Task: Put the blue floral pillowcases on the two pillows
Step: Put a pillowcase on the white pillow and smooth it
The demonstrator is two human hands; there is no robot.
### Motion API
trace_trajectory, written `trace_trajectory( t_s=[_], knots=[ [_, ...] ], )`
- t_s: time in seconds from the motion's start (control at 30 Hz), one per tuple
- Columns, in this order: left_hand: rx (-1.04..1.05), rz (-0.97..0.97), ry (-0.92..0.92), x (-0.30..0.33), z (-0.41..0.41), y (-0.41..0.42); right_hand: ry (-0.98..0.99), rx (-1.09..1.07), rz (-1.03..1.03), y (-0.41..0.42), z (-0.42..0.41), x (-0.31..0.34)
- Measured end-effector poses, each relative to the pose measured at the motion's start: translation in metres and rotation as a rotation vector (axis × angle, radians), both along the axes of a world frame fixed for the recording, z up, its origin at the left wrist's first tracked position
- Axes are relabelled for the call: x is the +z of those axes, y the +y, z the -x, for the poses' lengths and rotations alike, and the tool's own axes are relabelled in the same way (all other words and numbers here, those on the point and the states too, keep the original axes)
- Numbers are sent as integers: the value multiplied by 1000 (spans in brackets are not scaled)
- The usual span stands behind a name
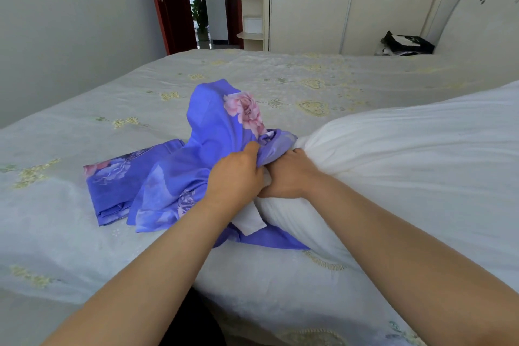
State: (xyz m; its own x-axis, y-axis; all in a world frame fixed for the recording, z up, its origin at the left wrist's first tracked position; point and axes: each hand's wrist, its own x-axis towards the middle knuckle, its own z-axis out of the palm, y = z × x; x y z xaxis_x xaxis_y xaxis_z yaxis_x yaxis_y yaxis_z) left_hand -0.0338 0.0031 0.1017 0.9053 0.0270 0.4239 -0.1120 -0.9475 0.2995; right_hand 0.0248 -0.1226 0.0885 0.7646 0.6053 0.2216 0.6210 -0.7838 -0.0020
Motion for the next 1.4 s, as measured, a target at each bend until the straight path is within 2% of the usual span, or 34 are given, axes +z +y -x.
trace_trajectory(
  t_s=[0.17,0.27,0.4,0.47,0.53,0.6,0.7,0.8,0.87,0.93,1.0,1.1,1.17,1.23,1.3,1.33,1.4],
  knots=[
    [67,-11,33,-18,-14,29,-102,-100,14,-6,-5,-22],
    [125,-76,14,-20,-13,29,-152,-178,-47,-5,7,-30],
    [270,-173,39,-15,-5,35,-398,-90,-86,-6,24,-51],
    [345,-170,63,-20,1,42,-416,-92,-132,-5,23,-54],
    [391,-159,91,-28,10,48,-359,-136,-165,-2,20,-50],
    [425,-89,120,-32,18,53,-278,-149,-114,0,19,-41],
    [325,251,32,-25,30,43,-59,-175,-48,3,18,-30],
    [197,496,-61,-22,41,10,73,-258,-187,8,13,-17],
    [214,459,-15,-33,44,0,137,-278,-278,7,9,-8],
    [283,278,5,-54,43,11,164,-276,-327,4,6,-3],
    [345,185,18,-70,40,31,164,-263,-349,3,7,-1],
    [420,256,28,-80,37,50,210,-254,-427,8,6,5],
    [347,240,-27,-76,41,37,230,-266,-544,16,3,16],
    [160,266,-176,-62,49,7,192,-280,-597,25,1,27],
    [53,420,-244,-42,50,-11,153,-268,-429,33,5,32],
    [67,525,-244,-35,47,-11,177,-221,-306,34,9,29],
    [101,647,-211,-33,39,3,320,-88,-160,31,14,14]
  ],
)
